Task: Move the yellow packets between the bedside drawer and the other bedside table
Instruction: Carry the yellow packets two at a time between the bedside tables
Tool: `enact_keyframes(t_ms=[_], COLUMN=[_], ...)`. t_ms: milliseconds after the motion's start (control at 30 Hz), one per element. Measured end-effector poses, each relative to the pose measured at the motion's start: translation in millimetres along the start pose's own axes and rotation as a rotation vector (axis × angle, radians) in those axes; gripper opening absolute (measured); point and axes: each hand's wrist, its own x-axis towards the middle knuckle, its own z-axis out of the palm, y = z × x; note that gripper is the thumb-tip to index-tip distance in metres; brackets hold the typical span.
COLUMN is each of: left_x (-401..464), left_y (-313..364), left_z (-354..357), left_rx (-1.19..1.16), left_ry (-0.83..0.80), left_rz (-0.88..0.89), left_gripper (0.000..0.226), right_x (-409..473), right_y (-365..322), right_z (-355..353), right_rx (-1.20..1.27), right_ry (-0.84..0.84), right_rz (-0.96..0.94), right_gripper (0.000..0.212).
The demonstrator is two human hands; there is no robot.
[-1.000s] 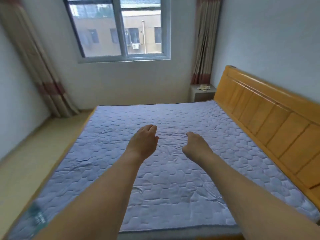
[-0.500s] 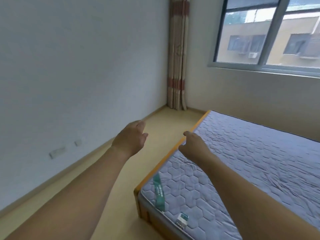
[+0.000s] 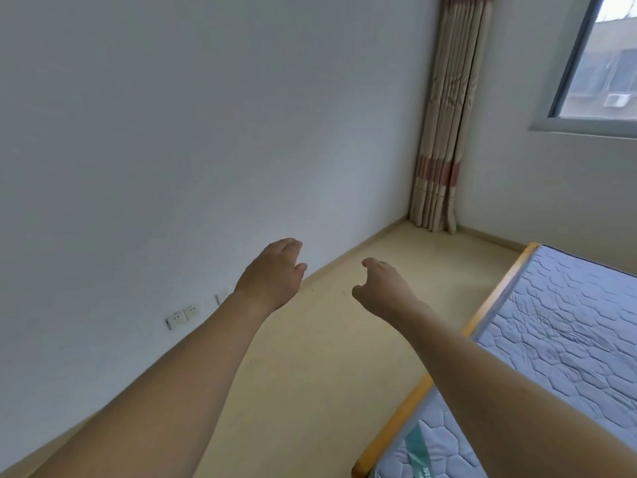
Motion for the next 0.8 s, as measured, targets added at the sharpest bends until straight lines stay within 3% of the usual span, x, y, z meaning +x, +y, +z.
enact_keyframes(t_ms=[300, 533, 800], left_x=[237, 424, 663], left_y=[-109, -178, -187], left_z=[-25, 19, 61], left_rx=[0.057, 0.023, -0.037], left_ry=[0.066, 0.034, 0.033], left_rz=[0.032, 0.082, 0.273], left_gripper=[0.05, 0.051, 0.05], right_x=[252, 436, 635], right_y=[-61, -65, -41], right_z=[4, 25, -7], right_rx=[0.046, 0.014, 0.023], right_ry=[0.046, 0.075, 0.209], right_rz=[-0.01, 0.034, 0.139], right_gripper=[0.045, 0.054, 0.063])
